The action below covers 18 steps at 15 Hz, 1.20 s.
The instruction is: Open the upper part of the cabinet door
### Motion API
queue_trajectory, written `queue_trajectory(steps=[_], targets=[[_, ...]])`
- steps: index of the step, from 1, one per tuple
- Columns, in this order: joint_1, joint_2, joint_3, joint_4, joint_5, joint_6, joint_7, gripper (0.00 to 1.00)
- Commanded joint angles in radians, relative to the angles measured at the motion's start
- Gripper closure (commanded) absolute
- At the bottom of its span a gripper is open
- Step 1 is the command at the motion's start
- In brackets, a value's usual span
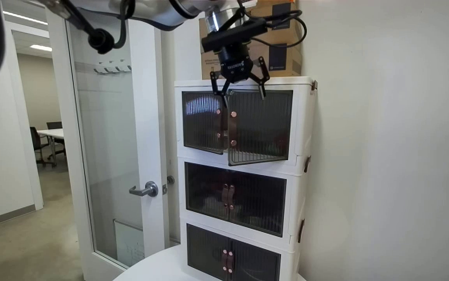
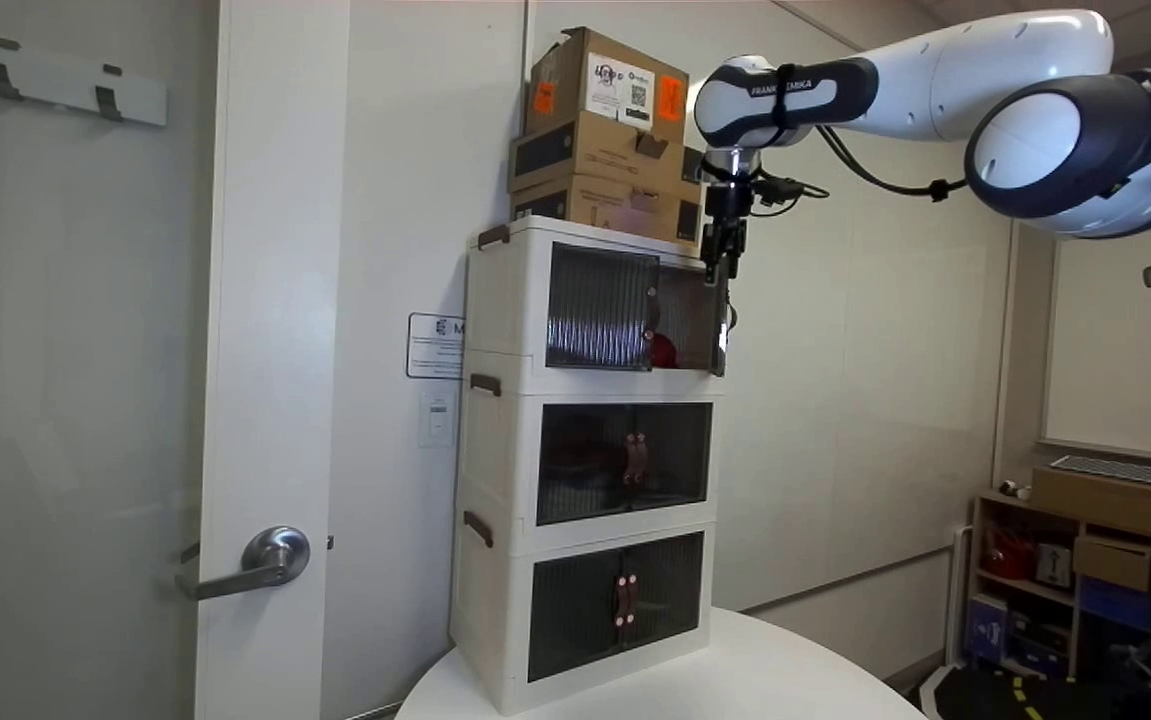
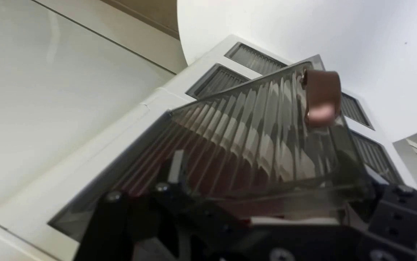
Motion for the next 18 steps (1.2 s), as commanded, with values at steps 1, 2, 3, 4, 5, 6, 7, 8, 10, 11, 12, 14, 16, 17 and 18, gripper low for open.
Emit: queue_trajectory(steps=[1,2,3,4,5,6,7,8,10,11,12,14,16,17,18], targets=[[-0.024,0.054,0.044,0.098,0.092,-0.054,-0.113,0.00],[-0.025,0.042,0.044,0.077,0.100,-0.055,-0.122,0.00],[-0.026,0.011,0.042,0.020,0.105,-0.043,-0.129,0.00],[-0.022,0.018,0.034,0.041,0.104,-0.067,-0.122,0.00],[-0.020,0.020,0.027,0.053,0.101,-0.085,-0.108,0.00],[-0.017,0.013,0.018,0.048,0.093,-0.091,-0.092,0.00],[-0.016,0.003,0.013,0.038,0.089,-0.086,-0.077,0.00],[-0.016,-0.002,0.007,0.038,0.085,-0.080,-0.064,0.00],[0.053,-0.026,-0.002,0.035,0.066,-0.080,0.022,0.00],[0.067,-0.033,-0.004,0.037,0.061,-0.067,0.047,0.00],[0.082,-0.048,-0.006,0.037,0.057,-0.058,0.068,0.00],[0.126,-0.080,-0.013,0.029,0.041,-0.026,0.112,0.00],[0.171,-0.101,-0.028,0.031,0.012,-0.001,0.150,0.00],[0.193,-0.109,-0.037,0.033,-0.007,0.012,0.165,0.00],[0.214,-0.114,-0.050,0.033,-0.031,0.024,0.185,0.00]])
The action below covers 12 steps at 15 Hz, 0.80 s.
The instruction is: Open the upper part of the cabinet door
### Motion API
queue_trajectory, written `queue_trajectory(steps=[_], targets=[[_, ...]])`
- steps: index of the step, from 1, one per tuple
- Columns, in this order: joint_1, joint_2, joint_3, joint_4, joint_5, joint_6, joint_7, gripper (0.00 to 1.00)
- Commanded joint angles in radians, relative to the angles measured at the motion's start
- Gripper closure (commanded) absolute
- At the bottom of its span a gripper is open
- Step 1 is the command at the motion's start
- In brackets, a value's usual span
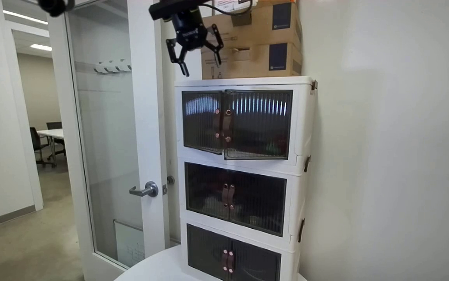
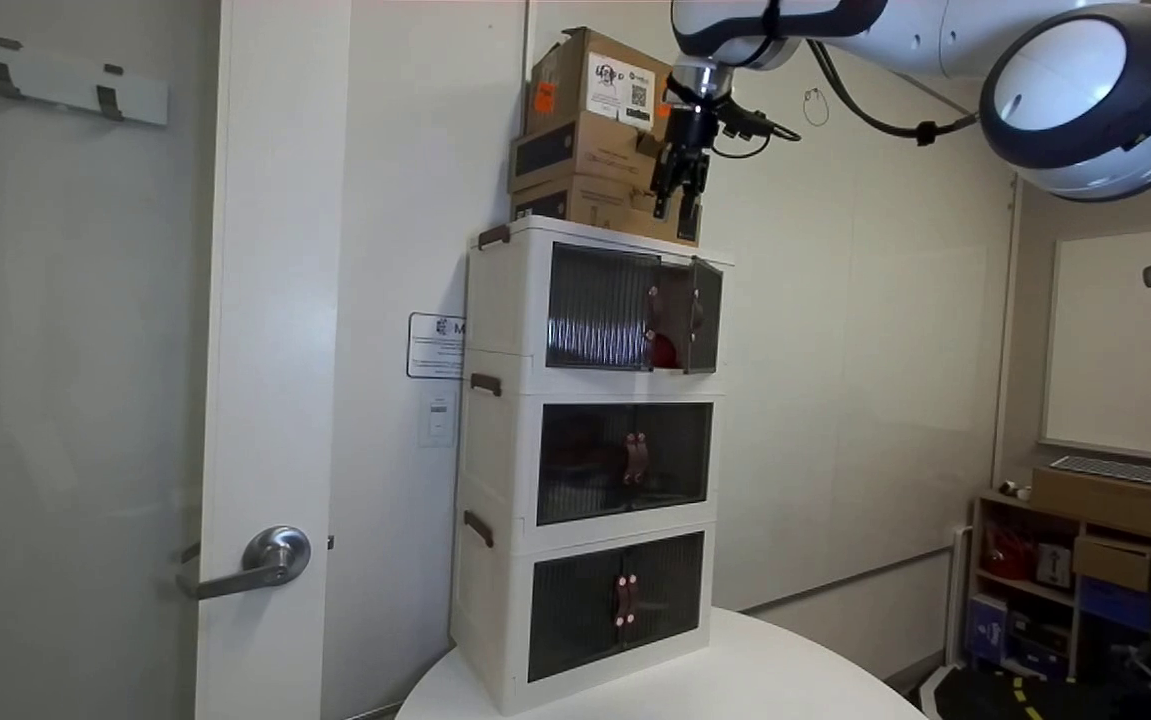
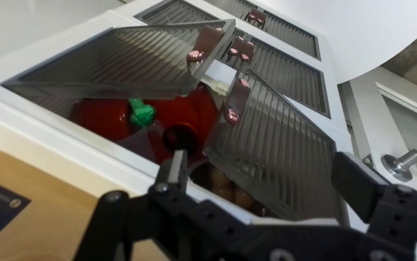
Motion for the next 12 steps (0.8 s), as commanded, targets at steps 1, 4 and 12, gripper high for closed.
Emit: queue_trajectory(steps=[1,4,12], targets=[[0.068,-0.025,-0.052,-0.004,-0.074,0.040,0.067,0.00],[0.097,-0.021,-0.082,-0.019,-0.132,0.050,0.075,0.00],[0.064,0.067,-0.089,0.020,-0.162,0.104,-0.088,0.00]])
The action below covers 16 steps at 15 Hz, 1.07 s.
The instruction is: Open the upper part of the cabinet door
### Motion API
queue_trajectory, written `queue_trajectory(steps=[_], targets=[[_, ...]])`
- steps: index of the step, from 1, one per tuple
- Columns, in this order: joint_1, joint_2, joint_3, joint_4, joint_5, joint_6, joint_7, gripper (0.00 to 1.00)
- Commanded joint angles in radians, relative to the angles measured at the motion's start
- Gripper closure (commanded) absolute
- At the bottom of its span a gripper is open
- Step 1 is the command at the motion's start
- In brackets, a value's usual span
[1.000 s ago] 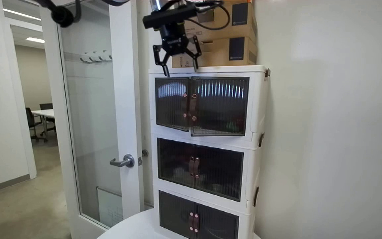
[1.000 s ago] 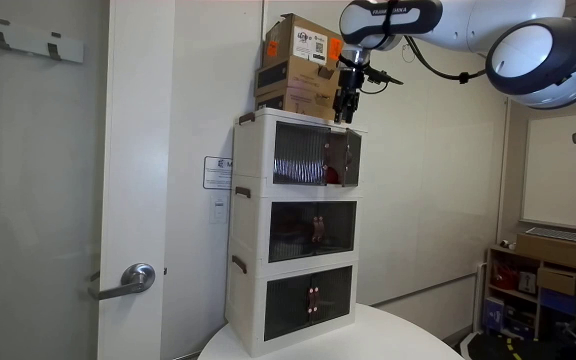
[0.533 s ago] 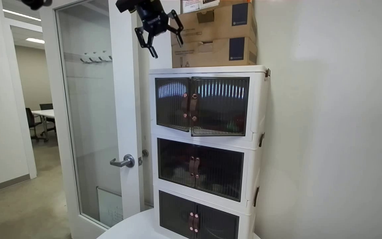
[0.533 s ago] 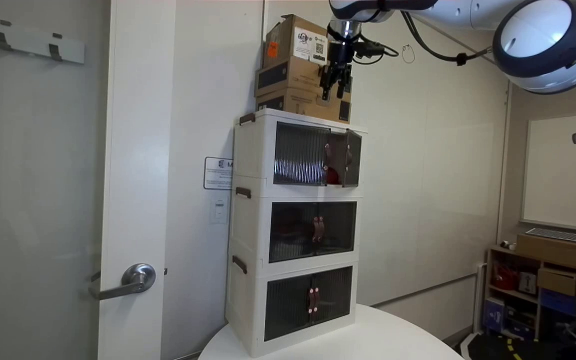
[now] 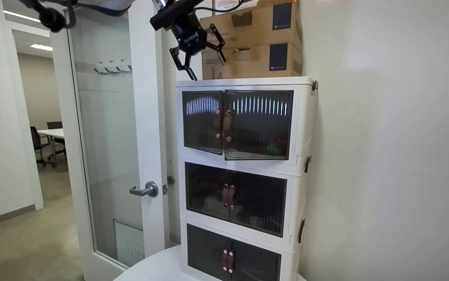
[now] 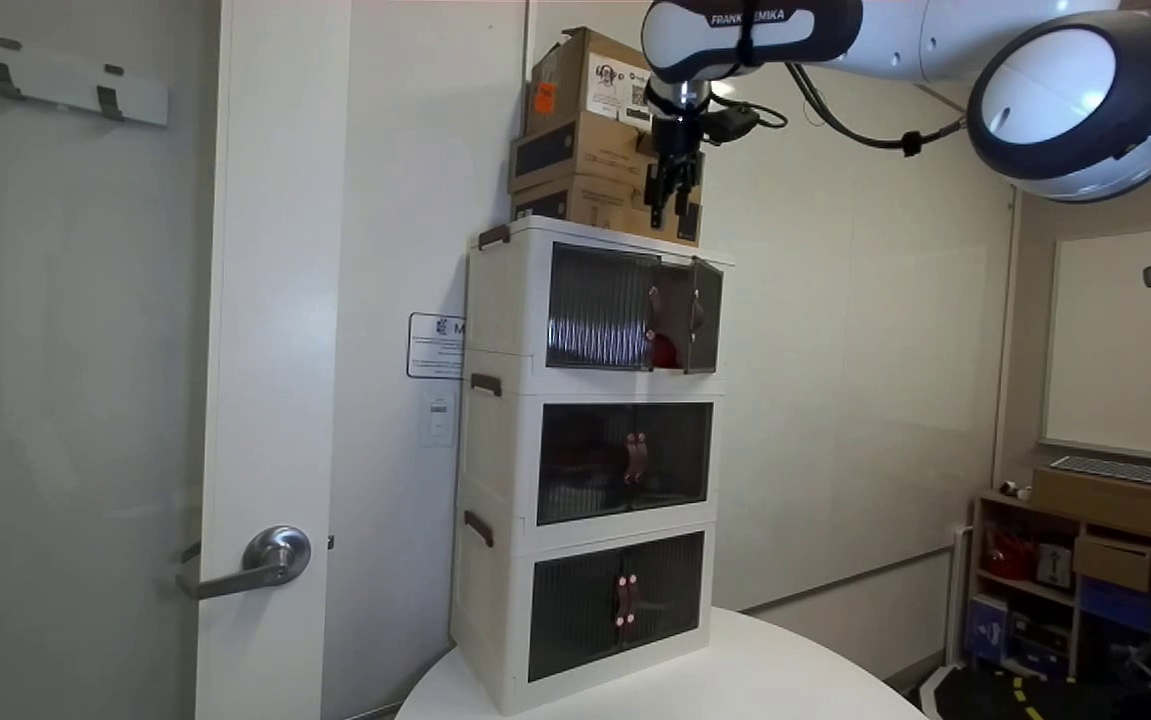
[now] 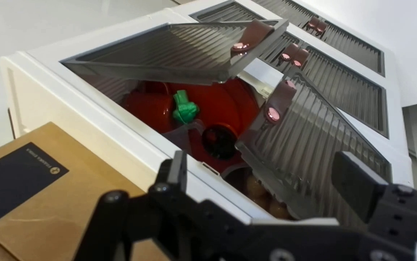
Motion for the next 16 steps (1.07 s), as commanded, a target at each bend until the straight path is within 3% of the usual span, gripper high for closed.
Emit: queue_trajectory(steps=[1,8,16], targets=[[-0.022,0.045,-0.001,0.032,-0.005,0.050,-0.094,0.00],[-0.064,0.089,0.029,0.025,0.036,0.079,-0.213,0.00],[-0.107,0.139,0.125,0.036,0.166,0.105,-0.397,0.00]])
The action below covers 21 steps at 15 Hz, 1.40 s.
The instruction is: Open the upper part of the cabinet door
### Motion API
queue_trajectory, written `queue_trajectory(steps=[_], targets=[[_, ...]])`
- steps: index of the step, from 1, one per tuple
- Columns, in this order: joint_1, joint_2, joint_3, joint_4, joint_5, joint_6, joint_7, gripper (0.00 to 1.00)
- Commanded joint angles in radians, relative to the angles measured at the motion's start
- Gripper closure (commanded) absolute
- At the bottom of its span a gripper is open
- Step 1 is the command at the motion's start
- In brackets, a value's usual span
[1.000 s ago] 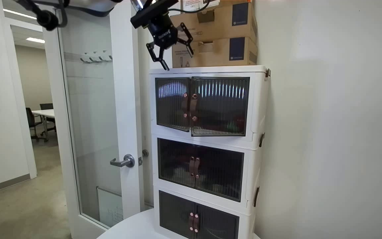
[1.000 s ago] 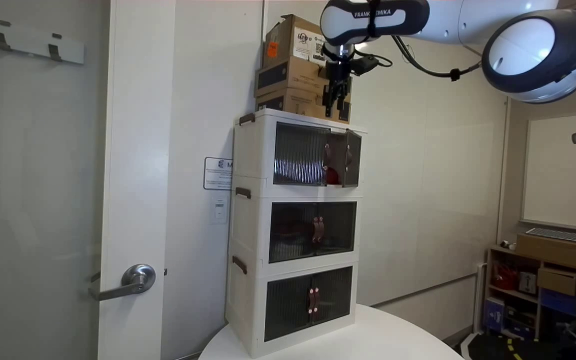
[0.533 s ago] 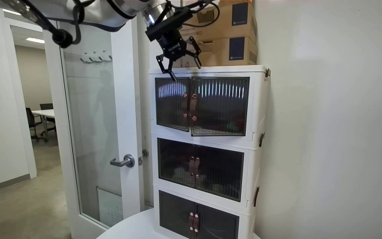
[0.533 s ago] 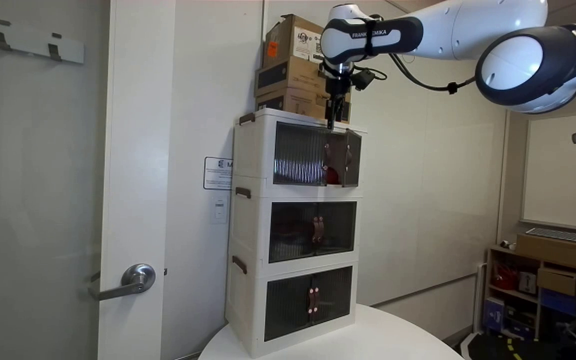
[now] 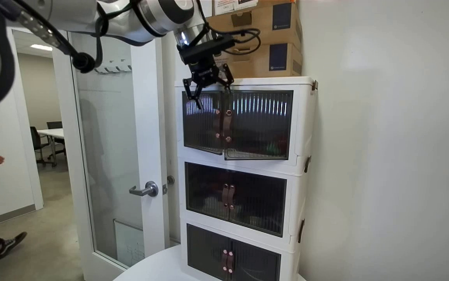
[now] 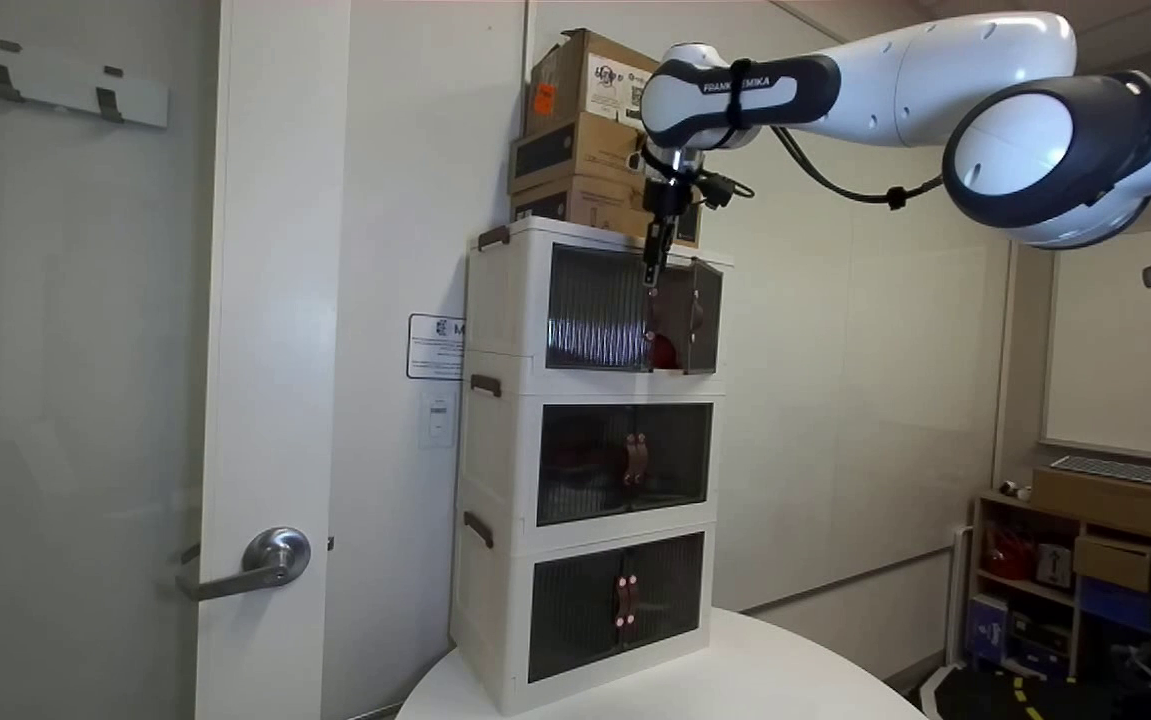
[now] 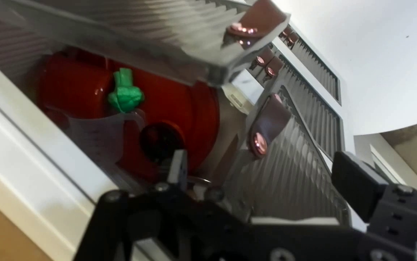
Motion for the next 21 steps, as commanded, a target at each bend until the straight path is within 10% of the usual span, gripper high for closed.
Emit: queue_trajectory(steps=[1,21], targets=[[-0.017,0.036,0.047,0.038,0.062,0.035,-0.120,0.00],[0.190,-0.047,0.036,0.005,0.050,-0.105,0.168,0.00]])
